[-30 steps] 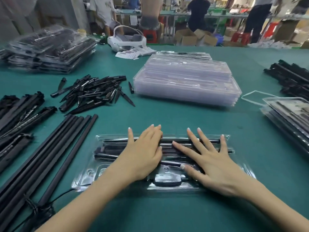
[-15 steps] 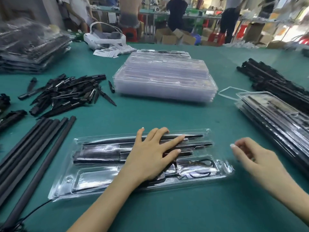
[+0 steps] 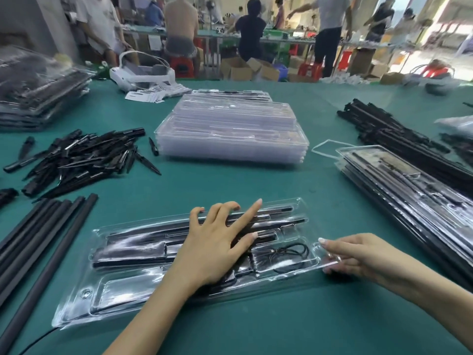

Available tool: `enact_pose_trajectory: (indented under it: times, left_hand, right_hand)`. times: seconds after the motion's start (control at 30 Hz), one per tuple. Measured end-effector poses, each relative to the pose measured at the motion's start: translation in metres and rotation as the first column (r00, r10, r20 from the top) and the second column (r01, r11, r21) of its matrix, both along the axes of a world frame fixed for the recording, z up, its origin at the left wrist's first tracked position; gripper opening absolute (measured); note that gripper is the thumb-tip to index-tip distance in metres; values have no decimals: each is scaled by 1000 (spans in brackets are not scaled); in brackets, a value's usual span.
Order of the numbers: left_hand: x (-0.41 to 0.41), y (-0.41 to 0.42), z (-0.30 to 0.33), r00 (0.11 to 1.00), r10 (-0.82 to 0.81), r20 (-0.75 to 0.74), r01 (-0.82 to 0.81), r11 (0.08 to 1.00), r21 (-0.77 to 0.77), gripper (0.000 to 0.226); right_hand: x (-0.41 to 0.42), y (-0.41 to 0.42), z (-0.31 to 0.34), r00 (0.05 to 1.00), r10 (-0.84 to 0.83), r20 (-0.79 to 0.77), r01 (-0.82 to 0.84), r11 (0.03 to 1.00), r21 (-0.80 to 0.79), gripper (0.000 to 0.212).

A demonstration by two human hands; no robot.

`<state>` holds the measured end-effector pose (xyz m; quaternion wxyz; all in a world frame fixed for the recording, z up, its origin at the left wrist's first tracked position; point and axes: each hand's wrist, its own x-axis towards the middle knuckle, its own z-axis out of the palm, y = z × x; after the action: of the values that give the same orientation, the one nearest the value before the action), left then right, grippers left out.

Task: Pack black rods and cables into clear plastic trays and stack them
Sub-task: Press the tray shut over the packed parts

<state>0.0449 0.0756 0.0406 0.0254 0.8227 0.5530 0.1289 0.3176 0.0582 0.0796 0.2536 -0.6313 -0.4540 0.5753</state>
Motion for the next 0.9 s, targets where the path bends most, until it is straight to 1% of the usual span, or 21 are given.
enact_pose_trajectory:
  times: [0.1, 0.2, 0.3, 0.4, 0.5, 0.6, 0.73, 0.8, 0.9]
  left_hand:
    - [-1, 0, 0, 1000, -5, 27, 5, 1000, 2, 54]
    - [-1, -1, 0, 999, -23, 44, 23, 1000, 3, 55]
    - [-1, -1, 2, 998, -24, 61, 24, 1000, 8, 55]
    - [-1, -1, 1, 998, -28, 51, 28, 1000, 2, 54]
    - [-2, -2, 1, 999, -25, 39, 25, 1000, 13, 54]
    - [-2, -2, 1, 999, -24, 28, 23, 1000, 12, 54]
    - [-2, -3, 1, 1000, -21, 14, 21, 1000, 13, 55]
    - [-2, -3, 2, 1000, -19, 12, 19, 1000, 16, 55]
    - [-2, -3, 2, 1000, -15, 7, 15, 1000, 13, 56]
  right_hand:
    - [0, 4, 5, 995, -31, -94, 25, 998, -65, 40]
    - [-3, 8, 8, 996, 35, -77, -41, 995, -89, 35]
    - [-10, 11, 8, 992, 108, -65, -112, 992, -65, 25]
    - [-13, 11, 7, 988, 154, 8, -154, 988, -10, 34]
    - [-11, 9, 8, 972, 222, 73, -222, 975, -4, 36]
    - [-11, 9, 8, 963, 233, 134, -237, 971, 19, 38]
    - [-11, 9, 9, 934, 240, 265, -270, 960, 81, 46]
    - [-10, 9, 9, 930, 241, 277, -276, 957, 94, 46]
    - [-10, 9, 6, 943, 229, 242, -262, 958, 114, 43]
